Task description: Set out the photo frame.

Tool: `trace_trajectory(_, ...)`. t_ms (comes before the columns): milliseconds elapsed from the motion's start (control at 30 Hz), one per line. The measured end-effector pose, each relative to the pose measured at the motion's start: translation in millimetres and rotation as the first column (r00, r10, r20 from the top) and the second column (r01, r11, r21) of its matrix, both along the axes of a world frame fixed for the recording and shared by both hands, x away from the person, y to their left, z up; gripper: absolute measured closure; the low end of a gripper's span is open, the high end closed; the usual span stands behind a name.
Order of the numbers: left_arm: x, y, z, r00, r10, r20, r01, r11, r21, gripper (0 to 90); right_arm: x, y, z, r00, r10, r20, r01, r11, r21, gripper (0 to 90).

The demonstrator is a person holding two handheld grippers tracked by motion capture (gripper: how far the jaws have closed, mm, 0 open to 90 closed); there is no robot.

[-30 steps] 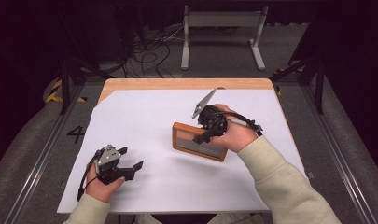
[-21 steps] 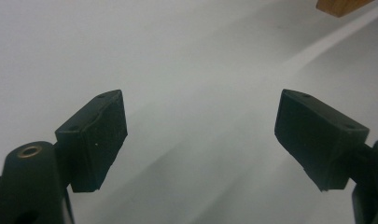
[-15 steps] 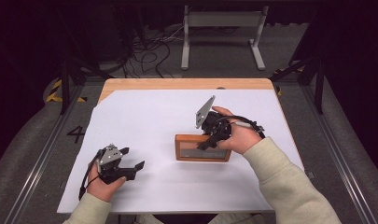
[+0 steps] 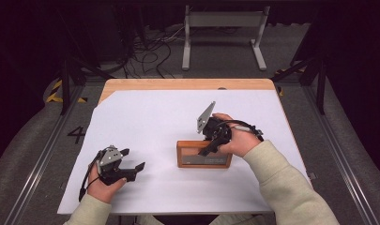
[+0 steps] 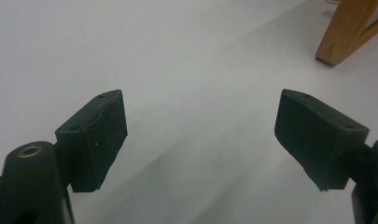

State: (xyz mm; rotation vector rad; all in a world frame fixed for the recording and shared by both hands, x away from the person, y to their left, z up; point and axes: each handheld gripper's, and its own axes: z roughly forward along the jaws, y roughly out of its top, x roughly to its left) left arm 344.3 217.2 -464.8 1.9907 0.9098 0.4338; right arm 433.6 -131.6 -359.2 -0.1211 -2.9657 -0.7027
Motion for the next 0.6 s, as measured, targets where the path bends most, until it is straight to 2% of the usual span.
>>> trace_trajectory(100,-0.1,-0.2,0.0,1.0,-0.001,0.001,0.001,1.0,0.0,17.4,0.7,-0.2,0.0,0.9999,-0.014,0.01,0.014,0.9999,-0.002,70.1)
trace_trajectory(200,-0.1,0.0,0.2,1.0,-0.003,0.0,0.003,1.0,0.001,17.4,1.8,-1.5,1.0,0.9972,-0.068,0.032,0.068,0.9977,-0.002,69.0)
trace_trajectory(300,-0.1,-0.3,0.0,1.0,-0.004,0.001,0.004,1.0,0.001,17.4,4.3,-3.5,1.1,0.9949,-0.094,0.036,0.093,0.9954,0.019,66.5)
trace_trajectory(367,0.1,0.1,0.2,1.0,-0.004,0.0,0.004,1.0,0.001,17.4,5.3,-4.6,1.2,0.9922,-0.113,0.053,0.112,0.9935,0.021,61.7)
trace_trajectory(467,0.0,-0.1,0.0,1.0,-0.001,0.0,0.001,1.0,-0.001,17.4,6.2,-5.4,-1.1,0.9826,-0.173,0.068,0.17,0.9844,0.044,50.1)
trace_trajectory(533,0.1,-0.2,0.2,1.0,-0.003,0.001,0.003,1.0,0.0,17.4,6.8,-6.0,-3.2,0.9784,-0.186,0.09,0.181,0.9817,0.059,44.1)
trace_trajectory(600,0.2,-0.4,0.2,1.0,-0.005,0.001,0.005,1.0,0.001,17.4,7.8,-7.6,-3.1,0.9726,-0.209,0.102,0.201,0.9762,0.082,41.7)
